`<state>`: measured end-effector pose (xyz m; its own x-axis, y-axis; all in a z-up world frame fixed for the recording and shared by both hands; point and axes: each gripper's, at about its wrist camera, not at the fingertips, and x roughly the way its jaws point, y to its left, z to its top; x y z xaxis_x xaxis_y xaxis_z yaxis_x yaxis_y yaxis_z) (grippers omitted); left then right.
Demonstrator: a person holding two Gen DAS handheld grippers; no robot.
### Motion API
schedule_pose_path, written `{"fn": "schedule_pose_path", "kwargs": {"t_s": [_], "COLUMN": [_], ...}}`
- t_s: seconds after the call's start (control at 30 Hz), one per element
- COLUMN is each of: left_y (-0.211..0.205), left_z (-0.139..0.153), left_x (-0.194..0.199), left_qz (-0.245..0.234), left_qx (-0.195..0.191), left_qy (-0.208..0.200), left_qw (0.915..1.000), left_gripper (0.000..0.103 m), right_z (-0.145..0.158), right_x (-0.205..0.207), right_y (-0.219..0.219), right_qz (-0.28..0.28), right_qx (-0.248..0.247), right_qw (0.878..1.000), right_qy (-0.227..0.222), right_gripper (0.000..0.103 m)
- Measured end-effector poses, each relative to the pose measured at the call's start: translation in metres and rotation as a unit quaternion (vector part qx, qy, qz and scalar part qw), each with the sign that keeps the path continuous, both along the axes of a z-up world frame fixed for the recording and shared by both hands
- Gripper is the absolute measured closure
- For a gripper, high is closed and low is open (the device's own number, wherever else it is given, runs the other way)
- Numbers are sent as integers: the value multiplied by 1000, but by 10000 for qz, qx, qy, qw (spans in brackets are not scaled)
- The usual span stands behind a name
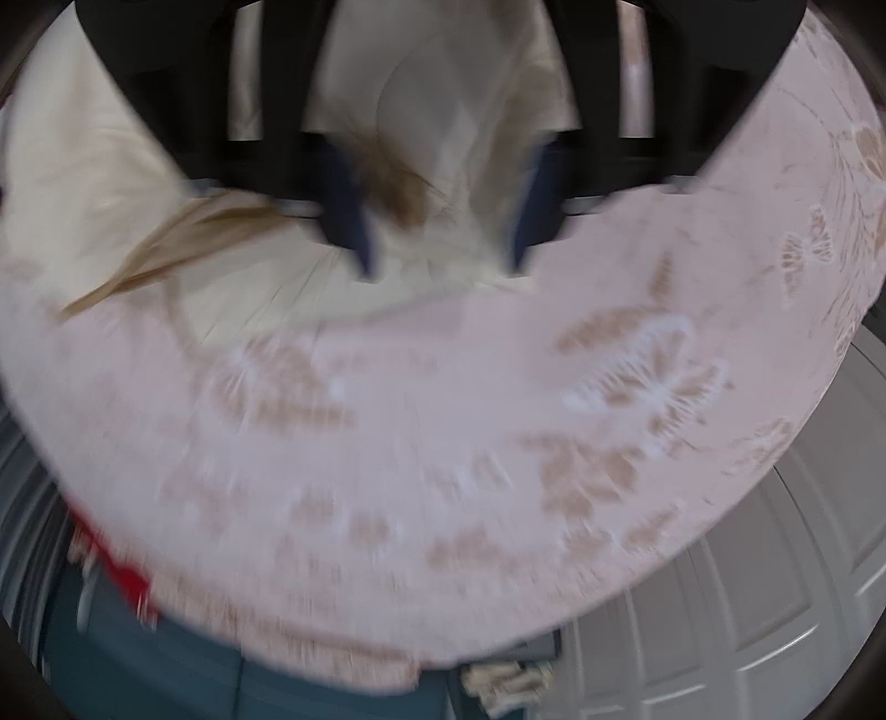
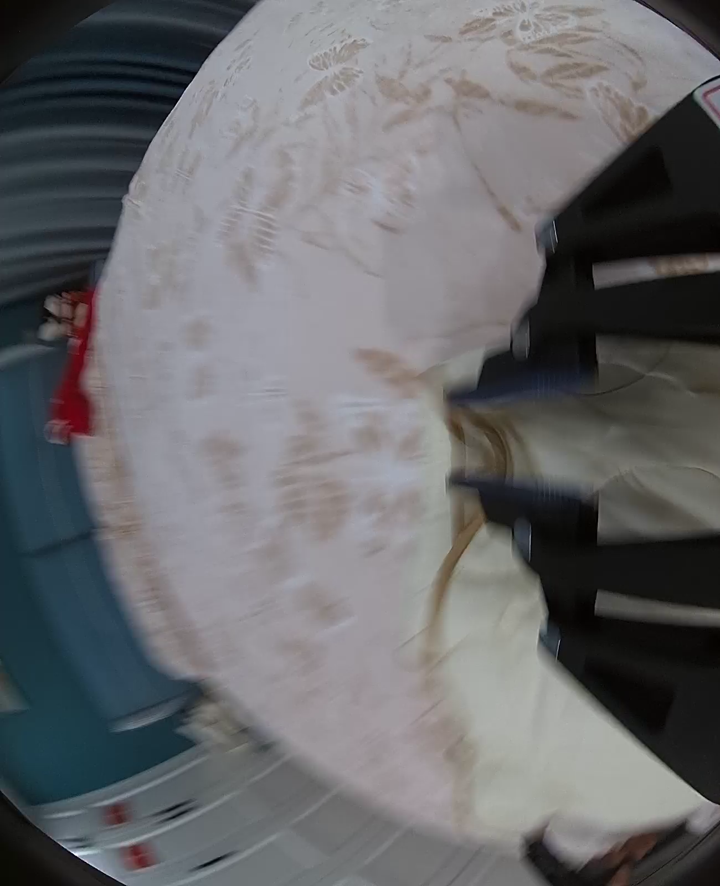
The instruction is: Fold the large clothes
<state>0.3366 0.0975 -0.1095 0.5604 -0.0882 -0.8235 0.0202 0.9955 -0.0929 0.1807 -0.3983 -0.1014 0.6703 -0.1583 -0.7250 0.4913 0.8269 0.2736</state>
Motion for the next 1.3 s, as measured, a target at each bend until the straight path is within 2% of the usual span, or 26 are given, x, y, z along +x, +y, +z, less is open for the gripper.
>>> {"fn": "schedule_pose_path", "kwargs": {"t_s": [0.03, 0.07, 0.1, 0.2, 0.23, 0.3, 0.37, 0.4, 0.43, 0.47, 0.53, 0.57, 0.67, 0.77, 1.0, 1.3], "left_y": [11, 18, 25, 23, 17, 7, -3, -4, -6, -6, -3, 0, 2, -5, -11, -10], "left_z": [14, 23, 29, 21, 12, -4, -19, -21, -20, -18, -7, 2, 23, 29, -21, -43], "left_x": [-7, -12, -14, -7, -2, 2, 4, 3, 3, 3, 5, 7, 12, 22, 41, 36], "left_qz": [19, -18, -61, -249, -324, -430, -541, -516, -495, -497, -403, -371, -368, -348, -194, -180], "left_qx": [-295, -519, -746, -1069, -1065, -1027, -1078, -1018, -943, -911, -973, -1025, -984, -746, -244, -235], "left_qy": [-253, -373, -391, -21, 181, 442, 704, 749, 706, 659, 530, 403, 75, -63, 416, 368], "left_qw": [9992, 9980, 9964, 9940, 9936, 9928, 9902, 9906, 9918, 9924, 9930, 9932, 9944, 9966, 9986, 9989], "left_gripper": [27, 21, 19, 18, 18, 22, 43, 47, 60, 75, 89, 90, 92, 92, 92, 89], "right_z": [10, 18, 20, 4, -8, -20, -30, -32, -31, -27, -8, 0, 20, 16, -41, -65], "right_x": [-9, -16, -17, -5, 0, 2, 6, 6, 7, 7, 7, 8, 15, 32, 49, 53], "right_y": [-5, -10, -16, -23, -21, -16, -10, -7, -4, -3, -1, -3, -6, -4, -10, -4], "right_qz": [-89, -133, -90, 137, 227, 344, 427, 419, 437, 464, 433, 409, 329, 281, 127, 160], "right_qx": [9, 34, 128, 444, 461, 519, 572, 492, 409, 408, 209, 169, 73, -179, -59, -96], "right_qw": [9997, 9991, 9991, 9989, 9981, 9967, 9951, 9951, 9953, 9957, 9980, 9987, 9994, 9994, 9970, 9950], "right_qy": [-233, -399, -384, 103, 348, 528, 685, 747, 757, 685, 400, 260, -53, 92, 764, 978], "right_gripper": [41, 40, 40, 39, 39, 41, 62, 81, 90, 92, 94, 94, 95, 95, 95, 93]}}
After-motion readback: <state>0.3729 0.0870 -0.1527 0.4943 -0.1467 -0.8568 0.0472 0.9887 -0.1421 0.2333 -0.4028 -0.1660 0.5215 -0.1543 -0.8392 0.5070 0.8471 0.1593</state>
